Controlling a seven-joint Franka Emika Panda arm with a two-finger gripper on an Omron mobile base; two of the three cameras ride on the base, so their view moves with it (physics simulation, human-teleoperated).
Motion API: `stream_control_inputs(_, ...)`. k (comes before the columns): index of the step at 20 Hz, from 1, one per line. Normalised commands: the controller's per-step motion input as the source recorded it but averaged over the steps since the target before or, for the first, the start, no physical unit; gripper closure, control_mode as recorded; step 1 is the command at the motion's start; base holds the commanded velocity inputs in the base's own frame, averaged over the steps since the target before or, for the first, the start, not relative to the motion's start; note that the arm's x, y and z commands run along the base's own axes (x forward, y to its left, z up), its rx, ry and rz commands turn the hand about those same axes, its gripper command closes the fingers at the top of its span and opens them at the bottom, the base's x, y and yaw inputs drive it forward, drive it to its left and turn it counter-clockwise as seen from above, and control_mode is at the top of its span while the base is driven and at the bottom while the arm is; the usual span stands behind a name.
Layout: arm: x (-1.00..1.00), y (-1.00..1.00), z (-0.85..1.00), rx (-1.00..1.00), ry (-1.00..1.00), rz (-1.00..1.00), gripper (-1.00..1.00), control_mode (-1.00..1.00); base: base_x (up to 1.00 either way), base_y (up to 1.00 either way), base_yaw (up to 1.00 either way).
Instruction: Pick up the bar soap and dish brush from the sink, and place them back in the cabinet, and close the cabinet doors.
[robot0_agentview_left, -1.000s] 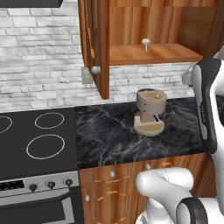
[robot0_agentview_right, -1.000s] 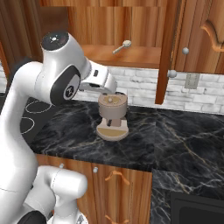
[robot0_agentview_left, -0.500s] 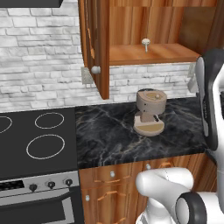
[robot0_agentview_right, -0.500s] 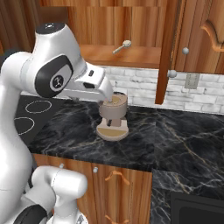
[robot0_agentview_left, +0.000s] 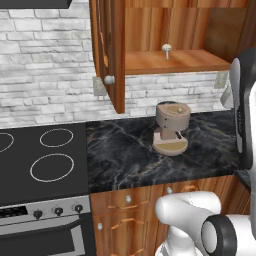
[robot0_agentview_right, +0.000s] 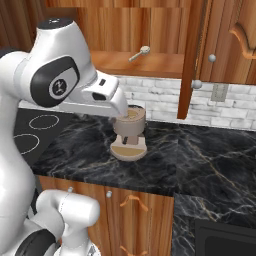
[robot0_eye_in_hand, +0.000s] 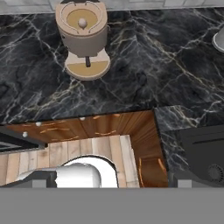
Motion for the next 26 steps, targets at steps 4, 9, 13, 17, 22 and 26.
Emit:
stream_control_inputs(4, -0.20, -0.01, 0.00, 0.00, 0.00, 0.00, -1.00, -1.00, 0.00, 0.00, 0.00)
stream_control_inputs(9, -0.23, 0.00, 0.00, 0.00, 0.02, 0.00, -1.00, -1.00, 0.00, 0.00, 0.00)
stream_control_inputs(13, -0.42, 0.00, -0.08, 0.00, 0.00, 0.00, -1.00, -1.00, 0.00, 0.00, 0.00)
stream_control_inputs(17, -0.30, 0.00, -0.03, 0.00, 0.00, 0.00, -1.00, -1.00, 0.00, 0.00, 0.00)
stream_control_inputs(22, -0.07, 0.00, -0.05, 0.00, 0.00, 0.00, -1.00, -1.00, 0.00, 0.00, 0.00)
stream_control_inputs(26, 0.00, 0.00, 0.00, 0.00, 0.00, 0.00, -1.00, 1.00, -0.20, 0.00, 0.00)
